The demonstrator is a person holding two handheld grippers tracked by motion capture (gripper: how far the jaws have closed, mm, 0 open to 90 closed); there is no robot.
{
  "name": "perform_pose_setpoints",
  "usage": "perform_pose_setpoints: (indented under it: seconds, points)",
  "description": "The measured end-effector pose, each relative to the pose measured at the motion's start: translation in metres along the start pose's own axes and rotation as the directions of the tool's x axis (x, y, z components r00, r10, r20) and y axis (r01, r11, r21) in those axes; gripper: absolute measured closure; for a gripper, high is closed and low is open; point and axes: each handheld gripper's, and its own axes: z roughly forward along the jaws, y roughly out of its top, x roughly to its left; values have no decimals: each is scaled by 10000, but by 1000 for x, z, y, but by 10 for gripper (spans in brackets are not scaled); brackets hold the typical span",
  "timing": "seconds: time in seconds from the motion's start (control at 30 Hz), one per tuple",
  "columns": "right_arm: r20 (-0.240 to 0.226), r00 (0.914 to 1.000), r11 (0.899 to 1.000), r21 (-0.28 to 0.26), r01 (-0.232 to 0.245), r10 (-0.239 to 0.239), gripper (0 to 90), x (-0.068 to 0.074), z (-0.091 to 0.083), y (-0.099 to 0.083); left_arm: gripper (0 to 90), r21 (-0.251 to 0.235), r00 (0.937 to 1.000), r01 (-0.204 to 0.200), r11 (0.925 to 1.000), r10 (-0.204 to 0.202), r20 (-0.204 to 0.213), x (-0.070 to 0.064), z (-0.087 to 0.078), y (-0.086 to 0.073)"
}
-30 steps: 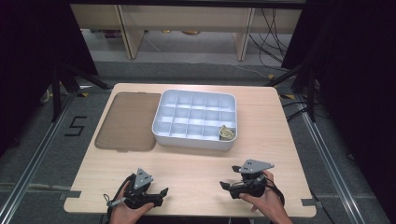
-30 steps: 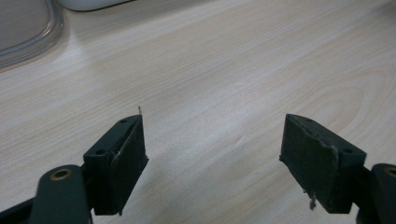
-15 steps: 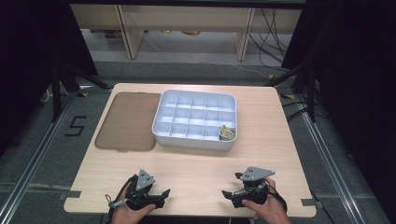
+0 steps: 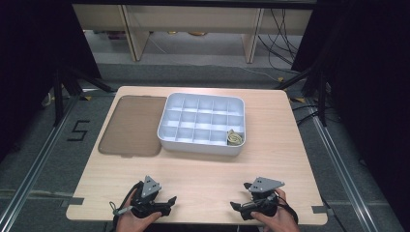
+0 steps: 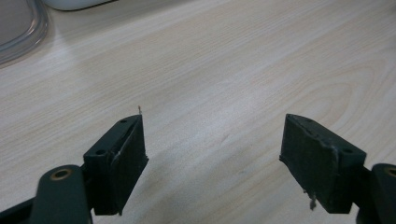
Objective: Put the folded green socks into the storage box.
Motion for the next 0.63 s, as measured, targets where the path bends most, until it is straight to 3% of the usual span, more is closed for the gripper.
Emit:
perform_pose_setpoints:
  seconds: [0.33, 0.37, 0.47, 0.63]
  points:
    - [-231, 9997, 10000, 63, -21, 22, 169, 1, 1, 0, 215, -11, 10000, 15, 10000, -15, -16, 0, 0, 0]
    - [-231, 9997, 10000, 59, -22, 24, 169, 1, 1, 0, 215, -206, 9997, 224, 9995, -224, -20, -1, 1, 0]
    - [-164, 9998, 9999, 94, -80, 82, 169, 1, 1, 0, 215, -10, 9999, -89, 10000, 89, -116, 1, 0, 0]
    - [-251, 9997, 10000, 68, -14, 15, 169, 1, 1, 0, 215, 3, 9999, 74, 10000, -74, -88, 1, 0, 0]
